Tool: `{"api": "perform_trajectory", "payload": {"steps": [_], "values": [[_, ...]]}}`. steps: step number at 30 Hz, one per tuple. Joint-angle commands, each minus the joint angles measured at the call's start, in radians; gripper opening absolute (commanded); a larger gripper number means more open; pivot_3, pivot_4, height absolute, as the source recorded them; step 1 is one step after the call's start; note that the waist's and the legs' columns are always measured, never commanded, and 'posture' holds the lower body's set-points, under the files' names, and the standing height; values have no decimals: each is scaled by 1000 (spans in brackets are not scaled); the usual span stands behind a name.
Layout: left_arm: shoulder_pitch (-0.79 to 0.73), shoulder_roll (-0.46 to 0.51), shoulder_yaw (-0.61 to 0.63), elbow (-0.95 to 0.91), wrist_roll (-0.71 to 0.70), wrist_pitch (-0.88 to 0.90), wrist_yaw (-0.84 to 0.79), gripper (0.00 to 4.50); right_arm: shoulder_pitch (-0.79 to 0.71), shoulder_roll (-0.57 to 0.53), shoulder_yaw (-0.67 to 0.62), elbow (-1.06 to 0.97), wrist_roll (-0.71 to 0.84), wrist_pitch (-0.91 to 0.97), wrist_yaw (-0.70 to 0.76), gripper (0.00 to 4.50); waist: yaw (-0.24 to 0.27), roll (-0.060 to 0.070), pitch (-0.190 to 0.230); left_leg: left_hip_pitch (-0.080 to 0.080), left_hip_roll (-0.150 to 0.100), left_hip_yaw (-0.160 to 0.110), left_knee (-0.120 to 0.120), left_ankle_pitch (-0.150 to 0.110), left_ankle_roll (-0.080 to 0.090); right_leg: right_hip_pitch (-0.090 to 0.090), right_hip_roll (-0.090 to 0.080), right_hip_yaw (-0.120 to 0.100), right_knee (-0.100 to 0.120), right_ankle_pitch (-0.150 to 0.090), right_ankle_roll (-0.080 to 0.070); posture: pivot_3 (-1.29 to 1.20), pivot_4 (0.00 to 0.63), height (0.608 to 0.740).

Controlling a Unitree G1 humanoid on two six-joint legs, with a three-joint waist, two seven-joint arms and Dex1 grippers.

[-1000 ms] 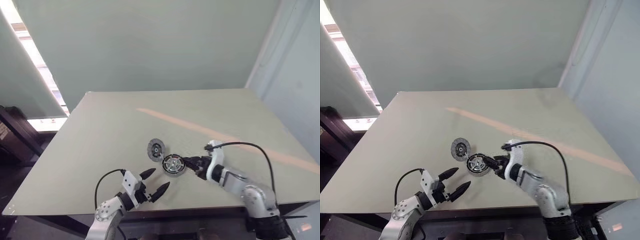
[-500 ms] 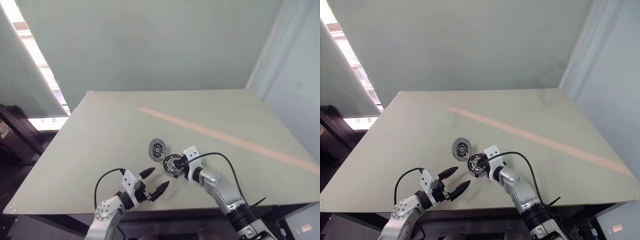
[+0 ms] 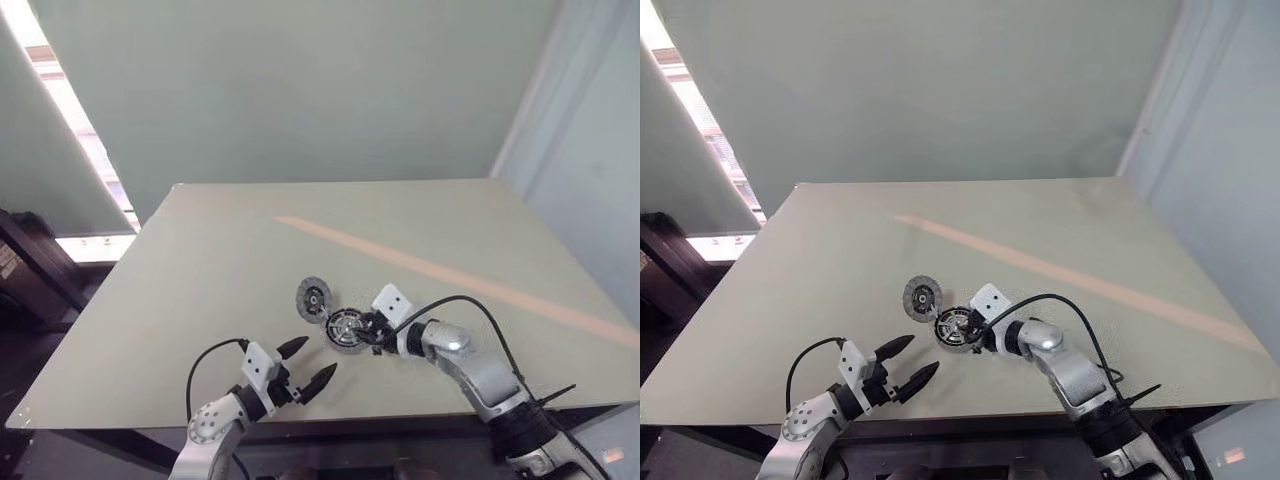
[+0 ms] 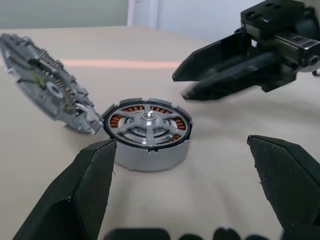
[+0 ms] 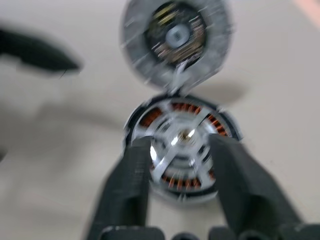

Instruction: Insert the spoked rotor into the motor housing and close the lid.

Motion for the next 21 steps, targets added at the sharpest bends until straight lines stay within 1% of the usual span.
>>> {"api": "perform_trajectory", "payload": {"steps": [1,4,5,12,14,21], "values": [[-18,2,8,-11,-4,-18,-10,4500,-64,-68,40,-111,-35,67,91,3109,0,0,0,0,0,0,0,0,0,0,0,0,0,0,0,0,0,740],[-21,0,5,-7,-3,-17,-14,4500,-96,-114,78,-139,-66,99,136,4295,0,0,0,0,0,0,1,0,0,0,0,0,0,0,0,0,0,740],[-22,-2,4,-5,-2,-17,-15,4500,-106,-129,95,-146,-75,108,155,4470,0,0,0,0,0,0,1,0,0,0,0,0,0,0,0,0,0,740],[-20,-8,0,0,-1,-18,-17,4500,-171,-172,197,-132,-194,153,203,4470,0,-1,0,0,0,0,1,0,0,0,0,0,0,0,0,0,0,740],[-17,-9,-1,-1,0,-18,-17,4500,-193,-183,228,-128,-236,137,218,4470,0,-1,0,0,0,0,1,0,0,0,0,0,0,0,0,0,0,740],[-11,-15,-5,0,3,-19,-17,4500,-257,-173,308,-112,-319,134,288,4470,0,-1,-1,0,0,0,2,0,0,0,0,0,0,1,1,0,0,740]]}}
